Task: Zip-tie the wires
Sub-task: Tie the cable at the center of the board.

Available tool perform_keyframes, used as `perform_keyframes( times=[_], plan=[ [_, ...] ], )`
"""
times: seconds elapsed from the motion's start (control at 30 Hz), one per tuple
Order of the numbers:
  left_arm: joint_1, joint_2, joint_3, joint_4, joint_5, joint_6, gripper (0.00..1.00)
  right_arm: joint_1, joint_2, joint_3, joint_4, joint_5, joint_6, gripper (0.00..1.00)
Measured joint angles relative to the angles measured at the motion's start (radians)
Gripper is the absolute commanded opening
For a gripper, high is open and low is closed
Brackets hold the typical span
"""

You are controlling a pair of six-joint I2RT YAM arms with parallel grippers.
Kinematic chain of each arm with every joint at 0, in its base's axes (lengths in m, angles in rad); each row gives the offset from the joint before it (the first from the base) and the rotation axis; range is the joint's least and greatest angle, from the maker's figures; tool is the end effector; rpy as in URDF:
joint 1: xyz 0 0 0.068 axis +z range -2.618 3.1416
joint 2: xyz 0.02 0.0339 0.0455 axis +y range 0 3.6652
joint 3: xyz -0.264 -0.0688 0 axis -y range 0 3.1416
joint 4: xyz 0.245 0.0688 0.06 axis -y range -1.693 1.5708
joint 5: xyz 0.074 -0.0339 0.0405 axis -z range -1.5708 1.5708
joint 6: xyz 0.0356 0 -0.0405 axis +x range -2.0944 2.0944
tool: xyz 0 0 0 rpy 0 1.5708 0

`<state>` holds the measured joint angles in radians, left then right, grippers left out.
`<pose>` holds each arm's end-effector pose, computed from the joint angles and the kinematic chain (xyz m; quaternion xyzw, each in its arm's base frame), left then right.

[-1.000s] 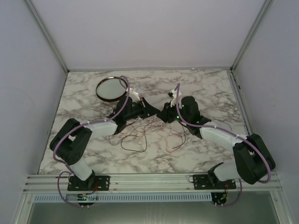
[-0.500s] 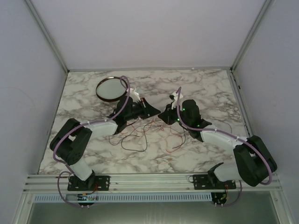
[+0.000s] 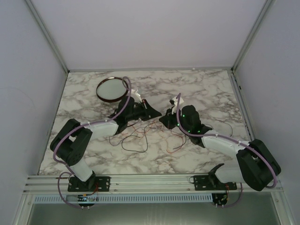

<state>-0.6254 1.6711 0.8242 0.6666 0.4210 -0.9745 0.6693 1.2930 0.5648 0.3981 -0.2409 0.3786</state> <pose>0.2821 -0.2216 0.2133 0.0014 0.7628 -0.5611 0.3214 0.2089 0.1761 0.2139 -0.1861 0.7891 0.3734 0.4508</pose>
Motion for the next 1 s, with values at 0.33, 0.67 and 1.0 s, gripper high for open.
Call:
perform_keyframes(
  times=[0.33, 0.67, 1.0],
  plan=[
    [0.043, 0.000, 0.058, -0.026, -0.020, -0.002, 0.00, 0.048, -0.002, -0.025, -0.020, 0.048, 0.005, 0.07],
    [0.087, -0.002, 0.102, -0.039, -0.047, 0.053, 0.29, 0.065, 0.005, -0.041, -0.072, 0.052, 0.008, 0.06],
    [0.060, -0.056, -0.011, -0.043, -0.031, 0.064, 0.42, 0.064, 0.005, -0.019, -0.086, 0.073, 0.008, 0.06]
  ],
)
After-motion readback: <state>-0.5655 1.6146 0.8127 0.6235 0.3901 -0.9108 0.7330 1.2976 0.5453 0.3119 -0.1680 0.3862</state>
